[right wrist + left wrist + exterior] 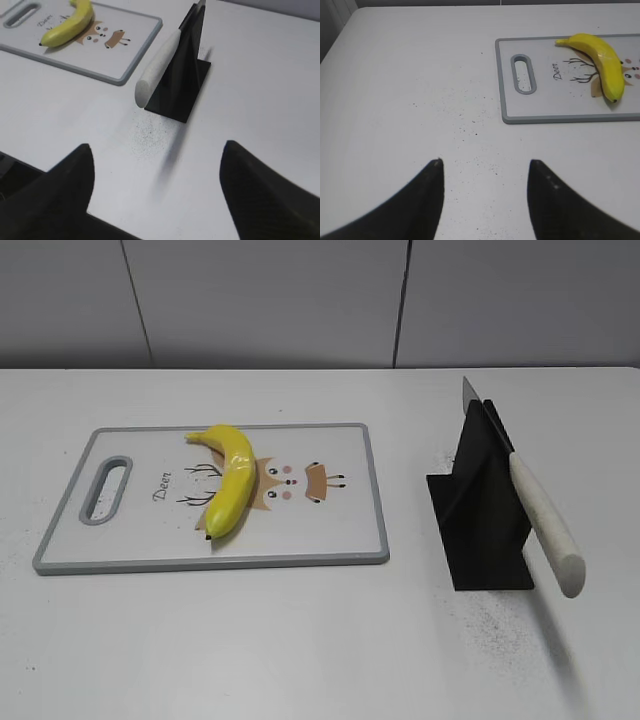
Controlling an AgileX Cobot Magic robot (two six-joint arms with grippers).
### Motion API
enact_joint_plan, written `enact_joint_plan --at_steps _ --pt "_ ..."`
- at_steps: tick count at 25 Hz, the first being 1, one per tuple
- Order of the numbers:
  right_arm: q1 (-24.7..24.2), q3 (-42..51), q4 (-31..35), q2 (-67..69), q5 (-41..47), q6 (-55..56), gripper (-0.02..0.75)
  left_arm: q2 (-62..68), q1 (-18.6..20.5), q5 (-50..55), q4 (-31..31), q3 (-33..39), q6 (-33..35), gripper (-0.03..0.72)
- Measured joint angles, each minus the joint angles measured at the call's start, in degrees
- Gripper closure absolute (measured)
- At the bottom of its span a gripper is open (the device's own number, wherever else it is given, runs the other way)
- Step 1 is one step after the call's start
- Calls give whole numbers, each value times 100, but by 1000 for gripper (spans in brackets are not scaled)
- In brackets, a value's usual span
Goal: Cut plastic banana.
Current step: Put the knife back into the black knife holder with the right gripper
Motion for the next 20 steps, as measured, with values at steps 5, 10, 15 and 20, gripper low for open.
enact_joint_plan --at_steps 5,10,15,20 --pt "0 13 24 -66 5 0 148 0 0 0 -6 0 0 187" --pt "0 13 28 -66 5 0 148 0 0 0 -6 0 0 193" --pt "11 13 28 -70 6 0 148 0 0 0 -12 0 0 208" --pt "11 13 28 -70 6 0 148 0 0 0 -17 0 0 210"
